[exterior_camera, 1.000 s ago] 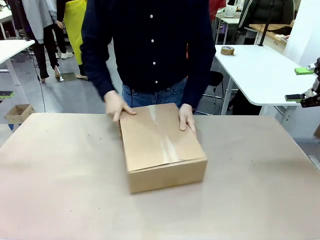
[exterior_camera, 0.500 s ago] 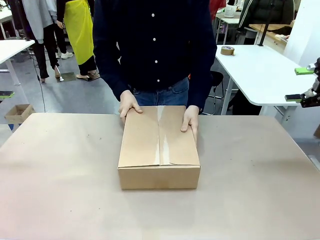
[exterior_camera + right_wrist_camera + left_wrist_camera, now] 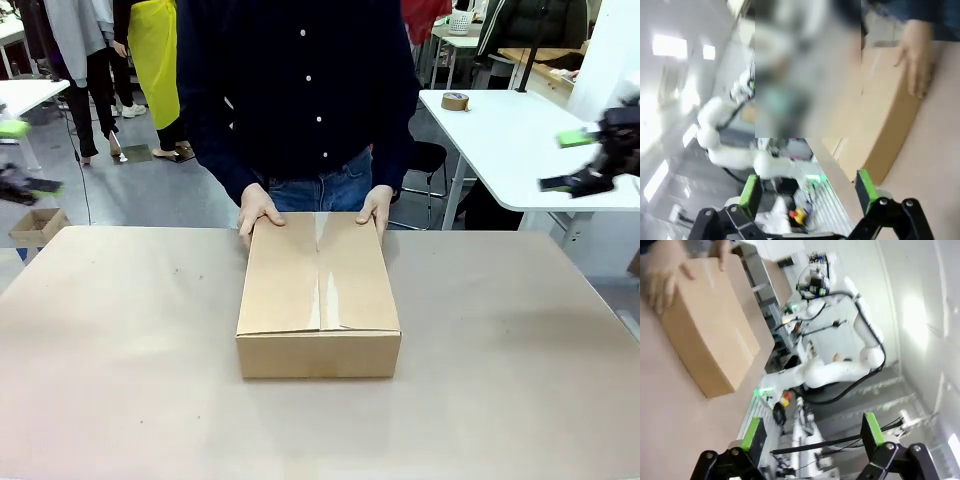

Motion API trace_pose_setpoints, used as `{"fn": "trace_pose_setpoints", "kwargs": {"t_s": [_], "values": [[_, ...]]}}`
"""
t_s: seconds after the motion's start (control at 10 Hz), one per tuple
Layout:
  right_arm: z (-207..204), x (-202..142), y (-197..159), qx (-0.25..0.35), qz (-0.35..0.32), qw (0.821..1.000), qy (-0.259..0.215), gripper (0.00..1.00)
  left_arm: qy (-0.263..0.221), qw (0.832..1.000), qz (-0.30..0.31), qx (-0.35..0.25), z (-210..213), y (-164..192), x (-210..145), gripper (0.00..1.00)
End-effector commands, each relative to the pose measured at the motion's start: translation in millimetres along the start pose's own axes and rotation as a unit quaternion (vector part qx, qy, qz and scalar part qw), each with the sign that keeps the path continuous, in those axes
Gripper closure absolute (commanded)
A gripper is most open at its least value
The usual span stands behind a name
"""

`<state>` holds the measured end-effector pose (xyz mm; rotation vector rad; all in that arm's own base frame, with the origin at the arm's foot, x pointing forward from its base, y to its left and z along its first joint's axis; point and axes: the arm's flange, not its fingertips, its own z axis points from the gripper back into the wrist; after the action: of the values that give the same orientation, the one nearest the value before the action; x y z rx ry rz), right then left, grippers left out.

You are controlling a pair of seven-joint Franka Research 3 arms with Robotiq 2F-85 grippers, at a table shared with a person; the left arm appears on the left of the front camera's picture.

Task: Pack the gift set into the box.
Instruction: Press and hold the closed box until the human finishes sealing it.

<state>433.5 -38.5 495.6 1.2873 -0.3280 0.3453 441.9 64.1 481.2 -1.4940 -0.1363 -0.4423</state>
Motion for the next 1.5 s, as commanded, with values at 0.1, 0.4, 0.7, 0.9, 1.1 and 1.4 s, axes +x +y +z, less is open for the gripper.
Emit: {"fn": "trace_pose_setpoints", "kwargs": {"t_s": [0.1, 0.4, 0.7, 0.9, 1.1, 1.4], "values": [[-149, 44, 7, 0.022, 0.277, 0.955, 0.104, 0.0, 0.0, 0.977, -0.215, -0.01, -108, 29, 22, 0.0], [-212, 35, -11, 0.064, 0.448, 0.888, 0.076, 0.0, -0.034, 0.926, -0.374, 0.041, -153, 65, 12, 0.0], [-228, 39, -6, 0.013, 0.427, 0.899, 0.099, 0.0, -0.032, 0.928, -0.368, 0.054, -157, 68, 18, 0.0], [-228, 39, -6, 0.013, 0.427, 0.899, 0.099, 0.0, -0.032, 0.928, -0.368, 0.054, -157, 68, 18, 0.0], [-229, 39, -17, -0.021, 0.477, 0.877, 0.063, 0.0, -0.043, 0.922, -0.38, 0.064, -155, 72, 13, 0.0], [-228, 34, -80, 0.007, 0.53, 0.848, -0.006, 0.0, -0.026, 0.869, -0.487, 0.083, -189, 134, 15, 0.0]]}}
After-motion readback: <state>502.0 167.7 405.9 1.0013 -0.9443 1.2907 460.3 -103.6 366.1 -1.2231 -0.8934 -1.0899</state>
